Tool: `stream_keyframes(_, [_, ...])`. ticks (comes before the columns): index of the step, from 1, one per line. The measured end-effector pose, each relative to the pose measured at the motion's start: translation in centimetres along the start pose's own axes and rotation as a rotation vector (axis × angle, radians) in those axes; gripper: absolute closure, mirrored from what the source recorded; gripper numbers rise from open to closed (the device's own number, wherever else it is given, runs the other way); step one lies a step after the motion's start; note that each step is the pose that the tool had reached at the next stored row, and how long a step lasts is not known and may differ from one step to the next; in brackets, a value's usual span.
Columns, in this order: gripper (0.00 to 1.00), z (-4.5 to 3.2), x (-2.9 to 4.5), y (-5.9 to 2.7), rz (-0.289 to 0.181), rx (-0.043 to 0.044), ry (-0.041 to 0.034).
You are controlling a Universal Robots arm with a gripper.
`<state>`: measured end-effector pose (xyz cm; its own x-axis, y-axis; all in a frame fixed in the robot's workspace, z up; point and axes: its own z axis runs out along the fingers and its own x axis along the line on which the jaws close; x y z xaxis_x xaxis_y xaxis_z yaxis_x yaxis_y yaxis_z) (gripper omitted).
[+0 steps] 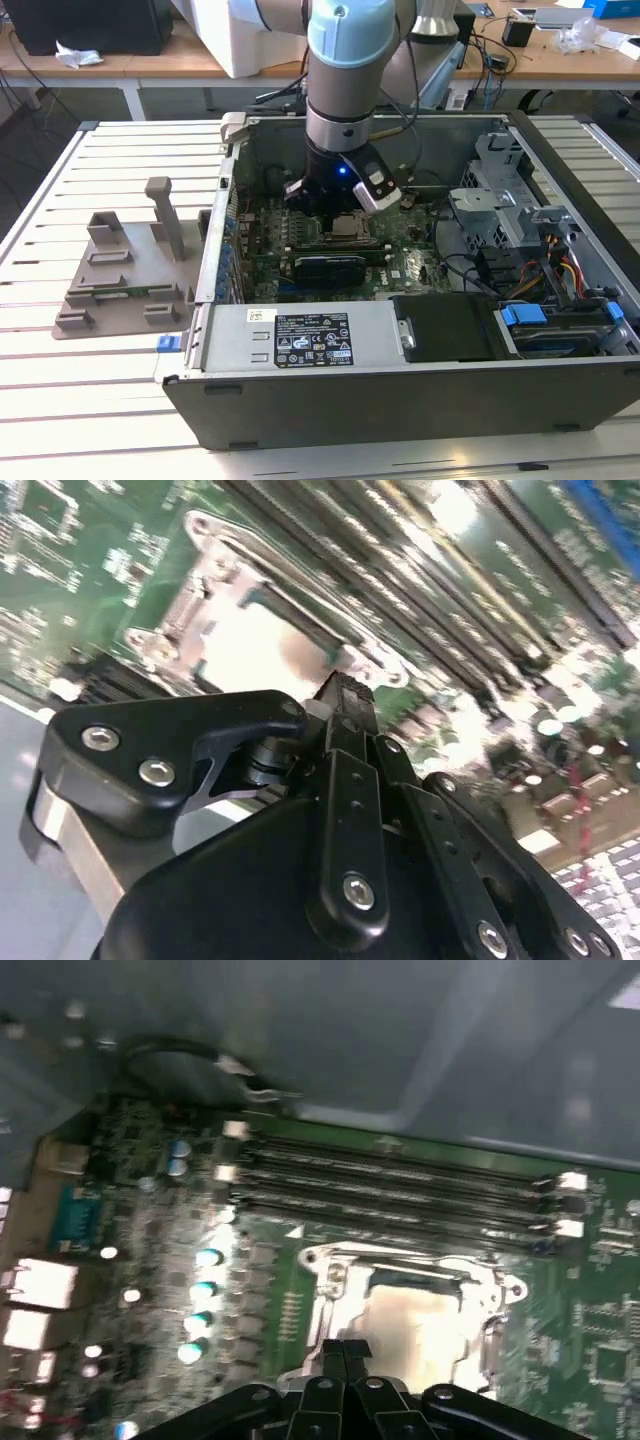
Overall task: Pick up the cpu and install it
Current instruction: 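Install the second cpu locking lever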
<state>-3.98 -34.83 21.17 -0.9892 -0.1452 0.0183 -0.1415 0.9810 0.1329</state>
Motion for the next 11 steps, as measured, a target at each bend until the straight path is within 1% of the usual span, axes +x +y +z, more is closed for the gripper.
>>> stream_keyframes(1, [0.89, 0.07, -0.40, 0.05, 0.001, 0.0053, 0.0014])
stream_keyframes(2, [0.89, 0.16, -1.46, 0.28, 0.001, 0.0313, 0.0059])
stream_keyframes(3, [0.89, 0.20, -1.80, 0.57, 0.003, 0.0578, 0.0095])
stream_keyframes(6, [0.89, 0.15, -1.91, 0.93, 0.004, 0.1106, 0.0172])
stream_keyframes(7, [0.89, 0.16, -1.95, 1.11, 0.005, 0.1298, 0.0199])
stream_keyframes(8, [0.89, 0.25, -2.08, 1.75, 0.005, 0.1375, 0.0211])
stream_keyframes(9, [0.89, 0.34, -2.33, 2.44, 0.006, 0.1376, 0.0215])
stream_keyframes(11, [0.89, 0.28, -2.56, 2.96, 0.006, 0.1386, 0.0222])
